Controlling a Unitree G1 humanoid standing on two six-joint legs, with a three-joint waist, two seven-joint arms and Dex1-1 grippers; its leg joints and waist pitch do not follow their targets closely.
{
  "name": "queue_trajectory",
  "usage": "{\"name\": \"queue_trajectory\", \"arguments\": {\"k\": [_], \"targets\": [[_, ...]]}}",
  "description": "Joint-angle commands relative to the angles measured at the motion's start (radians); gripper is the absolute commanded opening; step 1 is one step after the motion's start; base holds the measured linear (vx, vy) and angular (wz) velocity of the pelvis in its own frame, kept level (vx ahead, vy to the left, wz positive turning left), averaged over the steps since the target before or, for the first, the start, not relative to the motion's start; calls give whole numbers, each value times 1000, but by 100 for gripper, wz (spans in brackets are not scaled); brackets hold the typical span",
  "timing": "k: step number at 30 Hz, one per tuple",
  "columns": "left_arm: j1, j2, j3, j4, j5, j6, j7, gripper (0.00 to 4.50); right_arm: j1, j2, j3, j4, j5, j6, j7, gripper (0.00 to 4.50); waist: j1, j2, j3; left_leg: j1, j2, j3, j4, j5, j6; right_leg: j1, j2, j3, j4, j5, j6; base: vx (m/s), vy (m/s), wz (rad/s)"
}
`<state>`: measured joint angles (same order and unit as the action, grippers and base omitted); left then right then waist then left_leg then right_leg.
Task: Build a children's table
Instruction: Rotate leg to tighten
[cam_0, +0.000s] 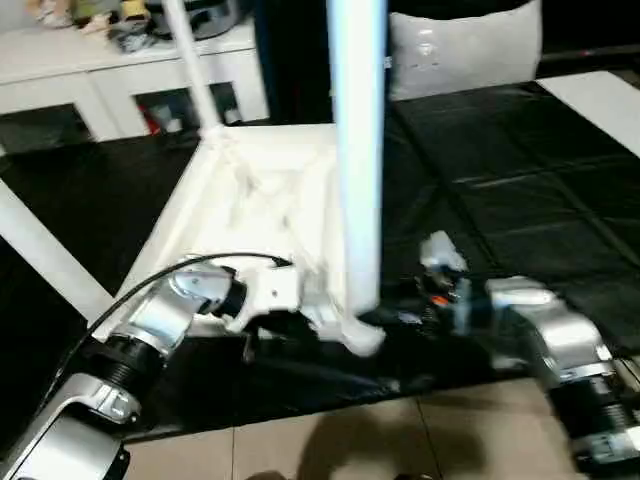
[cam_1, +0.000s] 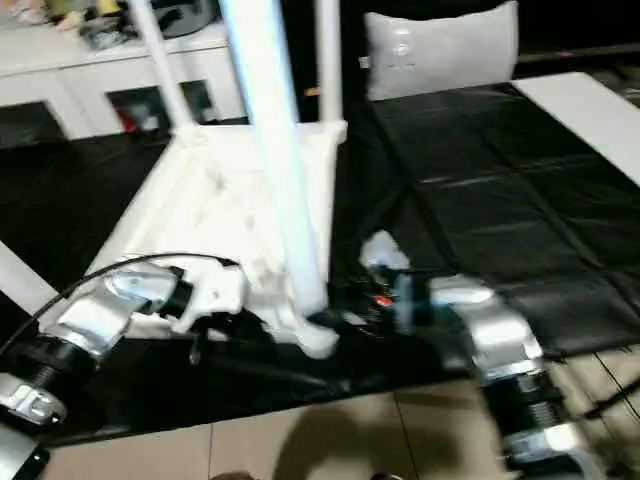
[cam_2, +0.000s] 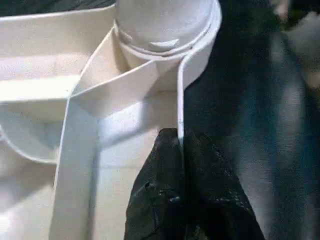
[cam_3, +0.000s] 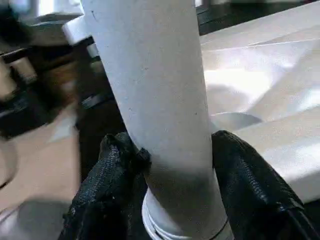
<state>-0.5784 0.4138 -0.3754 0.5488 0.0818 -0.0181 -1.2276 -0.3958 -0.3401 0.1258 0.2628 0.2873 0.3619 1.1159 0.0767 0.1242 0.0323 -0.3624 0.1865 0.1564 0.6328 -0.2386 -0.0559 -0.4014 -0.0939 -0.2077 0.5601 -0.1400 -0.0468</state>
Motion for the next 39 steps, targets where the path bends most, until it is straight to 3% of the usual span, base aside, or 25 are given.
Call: {"name": "queue_trajectory", "arguments": {"k": [1,2,3,4,6,7,9,11,12,13,17,19,21,28,32,35,37,39], "targets": [[-28,-77,-1,3,-3,63,107,0,-50,72,-26,13,-28,30,-200,194,-19,-13,-56,6,31,-15,-71,-153,36,61,-65,43,-107,-510,55,0,0,0],[-38,-90,9,13,2,85,145,0,-55,90,-30,23,-45,33,-249,194,-33,-14,-55,9,26,-15,-69,-172,33,63,-66,38,-116,-526,72,0,0,0],[-45,-100,15,21,7,98,171,0,-59,104,-33,30,-58,34,-287,194,-48,-12,-54,2,29,-21,-72,-189,38,70,-63,32,-116,-523,86,0,0,0],[-67,-122,28,52,23,115,245,0,-71,148,-56,61,-72,40,-391,194,-56,-7,-54,3,30,-24,-72,-202,41,70,-63,30,-119,-524,93,0,0,0],[-84,-145,40,77,39,131,310,0,-81,190,-78,89,-83,44,-487,193,-78,0,-60,4,33,-29,-72,-205,39,73,-68,31,-119,-491,83,0,0,0],[-112,-189,59,115,54,157,404,0,-99,250,-99,148,-106,26,-614,193,-100,3,-57,0,35,-32,-74,-211,41,71,-66,27,-121,-464,67,0,0,0],[-119,-204,65,123,59,166,429,0,-102,266,-102,164,-115,15,-645,193,-109,-1,-61,2,28,-32,-70,-210,45,75,-69,27,-121,-466,67,0,0,0],[-134,-244,79,129,60,195,474,0,-116,300,-91,176,-145,-55,-687,193,-113,0,-64,-5,28,-32,-69,-164,68,75,-76,37,-111,-417,39,0,0,0],[-136,-250,79,128,60,198,477,0,-119,309,-95,173,-144,-68,-694,227,-114,-1,-66,-6,29,-32,-69,-151,75,76,-76,40,-108,-402,32,0,0,0],[-137,-253,76,126,61,198,476,0,-122,314,-99,170,-142,-76,-697,262,-114,-2,-70,-16,32,-38,-69,-114,88,83,-80,44,-95,-352,17,0,0,0],[-132,-231,45,126,73,167,433,0,-105,289,-87,139,-142,-113,-627,283,-102,-1,-85,-26,42,-46,-61,31,148,89,-86,59,-51,-119,-44,0,0,0],[-129,-218,40,129,81,152,423,0,-93,272,-84,134,-144,-123,-609,305,-93,-2,-85,-27,43,-43,-58,59,169,87,-86,62,-45,-80,-61,0,0,0],[-122,-205,36,125,85,146,408,0,-78,256,-87,124,-135,-133,-590,320,-82,-3,-81,-24,43,-37,-59,47,174,82,-87,62,-50,-108,-65,0,0,0],[-90,-141,9,110,90,93,306,0,22,127,-84,9,-62,-145,-364,373,-54,1,-69,-11,50,-33,-68,-71,134,76,-82,65,-69,-264,-27,0,0,0],[-86,-121,-1,106,81,68,260,0,44,54,-84,-37,-25,-126,-247,398,-44,-5,-63,-6,42,-27,-73,-129,111,76,-77,61,-84,-363,4,0,0,0],[-80,-93,-20,91,73,39,184,0,46,-40,-80,-58,-2,-102,-124,434,-37,-6,-67,-9,43,-29,-71,-108,119,76,-76,64,-79,-344,10,0,0,0],[-73,-67,-43,82,73,-21,113,0,35,-115,-70,-73,15,-76,-30,445,-32,-11,-71,-11,42,-28,-68,-89,130,77,-76,65,-76,-319,10,0,0,0],[-69,-55,-55,77,70,-60,73,0,22,-152,-61,-74,24,-62,25,445,-25,-9,-71,-11,42,-25,-66,-72,137,74,-75,65,-74,-312,5,0,0,0]]}}
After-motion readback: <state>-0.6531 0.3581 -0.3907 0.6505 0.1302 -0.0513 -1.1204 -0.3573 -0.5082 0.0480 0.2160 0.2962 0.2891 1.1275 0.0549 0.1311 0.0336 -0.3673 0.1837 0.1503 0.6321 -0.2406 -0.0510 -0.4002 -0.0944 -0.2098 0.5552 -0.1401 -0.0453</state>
